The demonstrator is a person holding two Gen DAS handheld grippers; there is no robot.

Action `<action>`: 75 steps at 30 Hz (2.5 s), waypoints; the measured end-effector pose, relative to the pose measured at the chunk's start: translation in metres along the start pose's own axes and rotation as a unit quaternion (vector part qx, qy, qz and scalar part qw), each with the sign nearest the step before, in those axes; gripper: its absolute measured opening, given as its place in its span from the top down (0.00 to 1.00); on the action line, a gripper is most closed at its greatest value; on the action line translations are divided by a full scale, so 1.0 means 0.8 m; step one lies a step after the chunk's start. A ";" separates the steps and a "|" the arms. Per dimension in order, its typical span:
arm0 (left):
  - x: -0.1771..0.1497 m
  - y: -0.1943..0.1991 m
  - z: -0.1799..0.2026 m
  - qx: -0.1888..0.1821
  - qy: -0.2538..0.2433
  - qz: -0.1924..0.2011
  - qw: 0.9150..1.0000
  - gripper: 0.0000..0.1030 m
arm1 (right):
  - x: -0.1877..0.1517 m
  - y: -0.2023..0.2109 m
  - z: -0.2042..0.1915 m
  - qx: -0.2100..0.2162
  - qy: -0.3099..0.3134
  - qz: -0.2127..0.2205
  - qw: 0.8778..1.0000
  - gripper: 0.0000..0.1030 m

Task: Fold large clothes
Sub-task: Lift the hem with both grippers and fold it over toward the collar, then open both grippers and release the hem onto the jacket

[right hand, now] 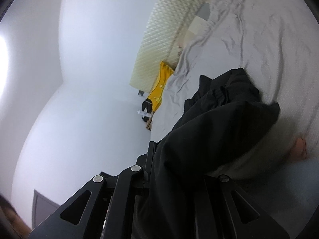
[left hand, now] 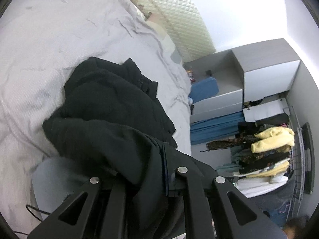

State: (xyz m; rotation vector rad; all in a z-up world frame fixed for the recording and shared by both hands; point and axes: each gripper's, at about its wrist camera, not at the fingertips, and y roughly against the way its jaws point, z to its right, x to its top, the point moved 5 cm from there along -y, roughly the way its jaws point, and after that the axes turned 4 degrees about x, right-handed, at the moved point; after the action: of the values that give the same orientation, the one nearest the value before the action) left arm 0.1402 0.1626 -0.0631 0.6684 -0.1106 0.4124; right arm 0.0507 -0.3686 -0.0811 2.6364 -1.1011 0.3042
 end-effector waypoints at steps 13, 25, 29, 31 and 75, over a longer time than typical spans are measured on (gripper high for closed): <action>0.100 -0.076 -0.020 0.084 0.039 -0.004 0.996 0.91 | 0.111 -0.086 0.059 -0.056 -0.076 0.019 0.995 0.91; 0.171 -0.124 -0.005 0.120 0.065 0.010 0.991 0.90 | 0.188 -0.147 0.102 -0.110 -0.136 0.021 0.984 0.90; 0.190 -0.150 -0.010 0.142 0.071 0.007 0.987 0.89 | 0.203 -0.168 0.134 -0.133 -0.155 0.015 0.979 0.90; 0.198 -0.162 -0.018 0.153 0.076 0.006 0.985 0.87 | 0.208 -0.176 0.148 -0.144 -0.166 0.012 0.976 0.90; 0.153 -0.062 0.008 0.204 -0.157 0.084 0.963 0.36 | 0.182 -0.130 0.068 -0.274 0.173 0.021 0.946 0.23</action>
State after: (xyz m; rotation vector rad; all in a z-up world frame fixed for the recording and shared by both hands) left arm 0.2722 0.1641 -0.0587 1.1361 -0.3938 0.4951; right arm 0.2306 -0.4123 -0.1072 1.9797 -0.9538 0.3860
